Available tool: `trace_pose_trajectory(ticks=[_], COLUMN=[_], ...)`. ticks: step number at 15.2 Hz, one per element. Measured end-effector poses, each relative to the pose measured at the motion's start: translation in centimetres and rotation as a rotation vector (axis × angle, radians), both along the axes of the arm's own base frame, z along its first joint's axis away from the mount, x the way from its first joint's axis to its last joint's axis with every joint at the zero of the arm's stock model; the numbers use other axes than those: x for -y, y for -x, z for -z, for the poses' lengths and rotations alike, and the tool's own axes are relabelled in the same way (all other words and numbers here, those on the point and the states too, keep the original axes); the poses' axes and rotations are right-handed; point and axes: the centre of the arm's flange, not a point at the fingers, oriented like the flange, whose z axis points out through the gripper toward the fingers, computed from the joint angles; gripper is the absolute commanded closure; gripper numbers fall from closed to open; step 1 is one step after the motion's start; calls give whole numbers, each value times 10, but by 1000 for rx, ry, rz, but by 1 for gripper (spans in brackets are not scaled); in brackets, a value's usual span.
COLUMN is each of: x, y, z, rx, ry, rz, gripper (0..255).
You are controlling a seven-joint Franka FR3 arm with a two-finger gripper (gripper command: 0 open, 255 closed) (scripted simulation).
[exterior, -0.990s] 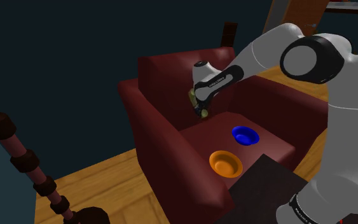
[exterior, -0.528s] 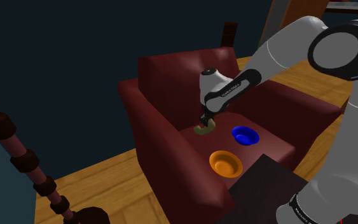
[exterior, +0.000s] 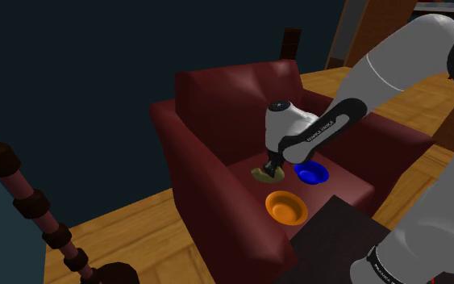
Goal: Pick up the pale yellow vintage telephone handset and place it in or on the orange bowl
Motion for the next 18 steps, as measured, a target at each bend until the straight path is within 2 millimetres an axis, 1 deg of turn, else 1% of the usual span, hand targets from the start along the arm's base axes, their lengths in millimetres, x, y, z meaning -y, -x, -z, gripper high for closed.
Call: trace_pose_trajectory(ticks=[2, 7, 9, 12, 14, 16, 18], x=[-9, -34, -43, -56, -60, -60, -61], y=[25, 88, 110, 149, 158, 160, 160], z=[8, 12, 20, 24, 32, 41, 46], rx=[1, 1, 1, 0, 1, 1, 1], ry=[-1, 0, -1, -1, 0, 1, 0], rz=[0, 0, -1, -1, 0, 1, 0], gripper=[255, 255, 255, 255, 255, 255, 255])
